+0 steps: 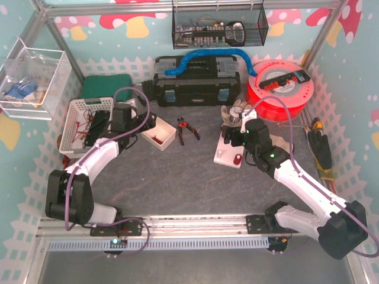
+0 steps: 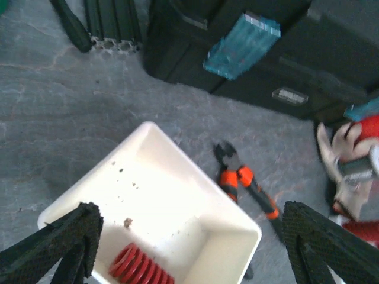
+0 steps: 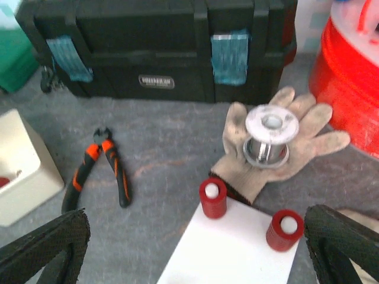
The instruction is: Install the large spring
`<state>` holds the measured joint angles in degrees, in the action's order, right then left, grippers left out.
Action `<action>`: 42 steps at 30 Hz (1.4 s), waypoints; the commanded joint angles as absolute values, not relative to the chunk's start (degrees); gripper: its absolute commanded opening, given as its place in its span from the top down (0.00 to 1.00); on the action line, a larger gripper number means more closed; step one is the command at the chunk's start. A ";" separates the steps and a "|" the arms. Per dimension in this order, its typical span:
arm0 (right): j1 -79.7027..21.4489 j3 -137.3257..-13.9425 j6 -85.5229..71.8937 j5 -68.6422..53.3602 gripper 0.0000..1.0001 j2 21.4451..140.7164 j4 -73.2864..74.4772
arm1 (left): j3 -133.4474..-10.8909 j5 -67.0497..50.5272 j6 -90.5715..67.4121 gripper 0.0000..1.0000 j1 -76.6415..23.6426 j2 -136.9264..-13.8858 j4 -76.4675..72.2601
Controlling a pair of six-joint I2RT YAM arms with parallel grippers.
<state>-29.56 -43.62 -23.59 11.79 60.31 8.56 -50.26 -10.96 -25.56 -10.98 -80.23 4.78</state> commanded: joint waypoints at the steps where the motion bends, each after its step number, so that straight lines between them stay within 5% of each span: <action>1: -29.35 -44.09 -22.49 14.35 0.02 59.30 3.31 | -55.46 -4.68 -32.67 0.18 -10.81 -79.99 7.05; 10: -29.34 -51.75 -22.60 14.96 0.02 60.32 19.49 | -60.88 -1.41 -48.14 0.49 -12.24 -82.02 21.62; 24: -29.28 -49.09 -24.55 20.68 0.02 61.34 24.61 | -75.45 4.50 -53.08 0.68 -14.56 -94.50 39.74; 42: -29.26 -47.84 -17.33 18.71 0.02 59.37 20.41 | -101.14 4.23 -80.02 0.66 -23.64 -117.87 63.43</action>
<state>-29.56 -50.30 -19.55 19.77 62.24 22.90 -95.46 3.07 -75.31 -24.08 -113.86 56.29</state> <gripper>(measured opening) 0.976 0.339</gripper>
